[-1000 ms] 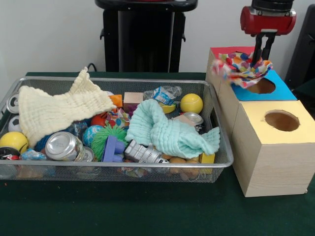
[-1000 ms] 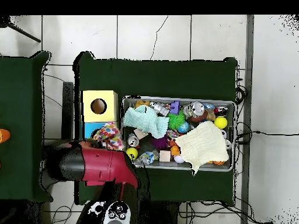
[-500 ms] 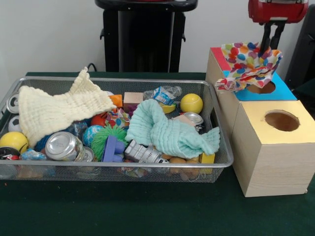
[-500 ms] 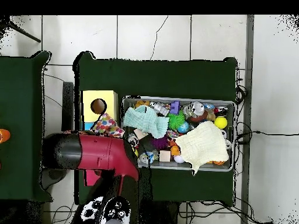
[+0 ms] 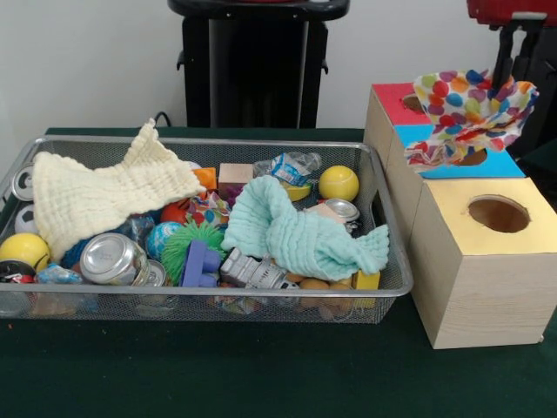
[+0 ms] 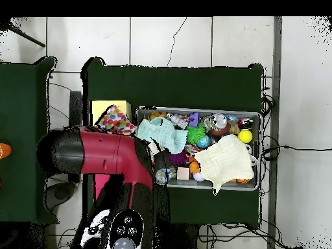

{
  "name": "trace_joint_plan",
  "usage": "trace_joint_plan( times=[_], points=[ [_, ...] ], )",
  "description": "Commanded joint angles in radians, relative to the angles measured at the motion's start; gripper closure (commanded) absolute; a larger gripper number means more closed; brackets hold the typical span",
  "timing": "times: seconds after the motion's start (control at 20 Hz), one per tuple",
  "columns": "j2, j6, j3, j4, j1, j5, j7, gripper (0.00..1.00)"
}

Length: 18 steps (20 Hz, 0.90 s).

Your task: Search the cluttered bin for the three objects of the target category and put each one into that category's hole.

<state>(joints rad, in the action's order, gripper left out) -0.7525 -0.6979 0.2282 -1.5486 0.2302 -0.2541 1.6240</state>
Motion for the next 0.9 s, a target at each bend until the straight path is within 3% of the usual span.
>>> trace_joint_plan(
  times=[0.05, 0.4, 0.55, 0.9],
  points=[
    [0.093, -0.118, -0.022, 0.116, -0.043, -0.020, 0.264, 1.00],
    [0.138, -0.060, -0.030, 0.123, -0.056, -0.024, 0.253, 1.00],
    [0.131, 0.005, -0.048, 0.063, -0.065, -0.032, 0.238, 1.00],
    [0.154, 0.096, -0.069, 0.013, -0.081, -0.028, 0.218, 1.00]
  ],
)
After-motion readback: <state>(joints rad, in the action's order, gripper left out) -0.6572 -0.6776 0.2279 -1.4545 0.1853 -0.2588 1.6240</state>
